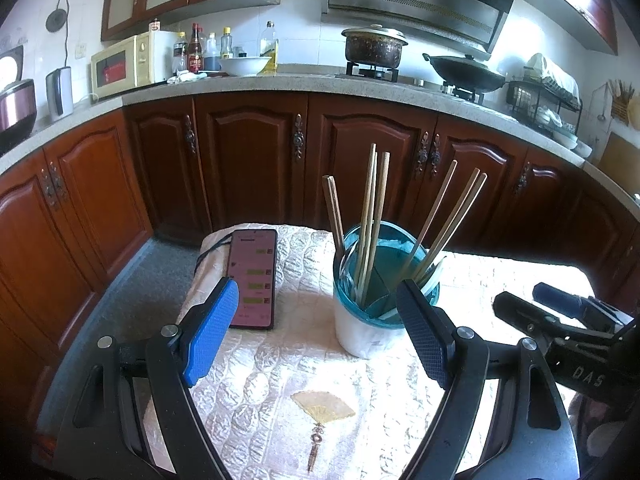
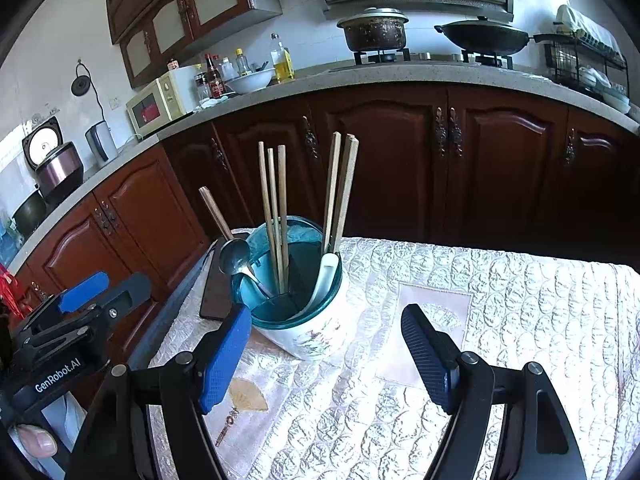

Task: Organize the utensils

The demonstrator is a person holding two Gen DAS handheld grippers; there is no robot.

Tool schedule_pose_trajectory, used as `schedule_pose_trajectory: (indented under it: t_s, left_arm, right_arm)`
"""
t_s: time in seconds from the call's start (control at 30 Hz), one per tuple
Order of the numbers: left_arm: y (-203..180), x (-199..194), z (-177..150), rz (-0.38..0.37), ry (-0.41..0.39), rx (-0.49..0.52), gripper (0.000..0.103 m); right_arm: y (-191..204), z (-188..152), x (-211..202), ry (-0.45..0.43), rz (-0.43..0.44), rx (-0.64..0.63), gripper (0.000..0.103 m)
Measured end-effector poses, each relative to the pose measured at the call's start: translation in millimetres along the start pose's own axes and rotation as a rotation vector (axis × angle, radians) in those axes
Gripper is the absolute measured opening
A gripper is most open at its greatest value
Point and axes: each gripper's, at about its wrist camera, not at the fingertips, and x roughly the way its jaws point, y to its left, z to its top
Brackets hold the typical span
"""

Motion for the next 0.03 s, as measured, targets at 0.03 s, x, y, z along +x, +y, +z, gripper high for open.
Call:
schedule_pose_trajectory:
  t_s: [0.03]
  left_arm:
    - [-0.2,0.6,-0.5,0.002,0.003,0.003,0.081]
  right_arm:
    - [-4.1,-0.3,-0.3,-0.002,-0.004,0.006,0.075]
